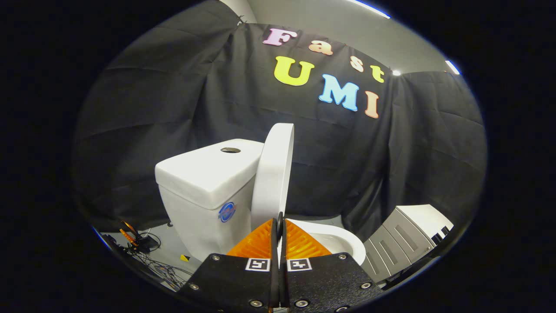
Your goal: Open the toilet lid.
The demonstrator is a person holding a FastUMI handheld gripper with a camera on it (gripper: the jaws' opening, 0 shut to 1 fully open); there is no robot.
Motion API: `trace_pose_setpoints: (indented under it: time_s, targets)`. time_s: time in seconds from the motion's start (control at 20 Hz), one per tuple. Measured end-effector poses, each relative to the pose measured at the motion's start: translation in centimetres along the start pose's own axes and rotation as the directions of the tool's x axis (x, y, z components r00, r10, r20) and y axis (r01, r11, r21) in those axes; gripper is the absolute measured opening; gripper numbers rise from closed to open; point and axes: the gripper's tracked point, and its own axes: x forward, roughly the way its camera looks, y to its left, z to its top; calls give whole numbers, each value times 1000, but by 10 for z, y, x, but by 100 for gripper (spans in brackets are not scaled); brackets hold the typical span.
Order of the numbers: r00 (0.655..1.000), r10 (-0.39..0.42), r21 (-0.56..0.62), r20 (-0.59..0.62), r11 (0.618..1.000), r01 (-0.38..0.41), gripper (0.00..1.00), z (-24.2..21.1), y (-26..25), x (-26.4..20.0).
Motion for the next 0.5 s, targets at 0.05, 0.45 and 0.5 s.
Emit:
trace_pose_setpoints:
  time_s: [0.05, 0.45, 0.5]
  targets:
    - [1000, 4, -17, 4, 1000, -4, 0, 2, 6, 2]
    - [1000, -3, -140, 11, 990, 5, 0, 3, 19, 3]
    - [1000, -3, -133, 15, 991, 5, 0, 5, 18, 3]
